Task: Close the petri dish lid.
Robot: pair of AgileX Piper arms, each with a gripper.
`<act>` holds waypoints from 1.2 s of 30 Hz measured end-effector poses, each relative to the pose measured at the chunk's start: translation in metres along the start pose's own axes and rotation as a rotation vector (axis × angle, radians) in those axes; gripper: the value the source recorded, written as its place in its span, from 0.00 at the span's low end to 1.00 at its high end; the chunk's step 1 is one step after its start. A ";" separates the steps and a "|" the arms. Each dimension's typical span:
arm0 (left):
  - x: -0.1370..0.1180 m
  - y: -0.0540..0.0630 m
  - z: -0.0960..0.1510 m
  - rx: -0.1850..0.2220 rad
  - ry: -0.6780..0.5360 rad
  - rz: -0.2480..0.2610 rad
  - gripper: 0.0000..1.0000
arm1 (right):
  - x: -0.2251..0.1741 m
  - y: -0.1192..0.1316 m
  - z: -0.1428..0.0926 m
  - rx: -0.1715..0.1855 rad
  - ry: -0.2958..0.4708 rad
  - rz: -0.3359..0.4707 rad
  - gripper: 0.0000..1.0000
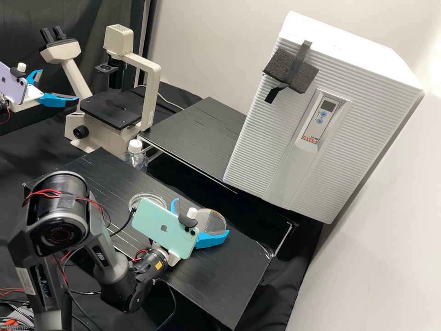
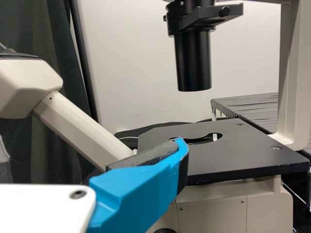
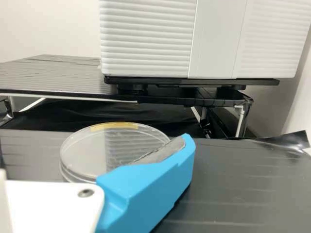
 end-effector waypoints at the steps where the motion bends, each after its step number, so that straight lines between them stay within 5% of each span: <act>1: 0.000 0.000 0.000 0.000 0.000 0.000 1.00 | 0.001 0.001 0.000 -0.002 0.003 0.003 0.00; 36: 0.000 0.000 0.000 0.000 0.000 0.000 1.00 | 0.003 0.004 0.006 -0.006 0.007 0.013 0.00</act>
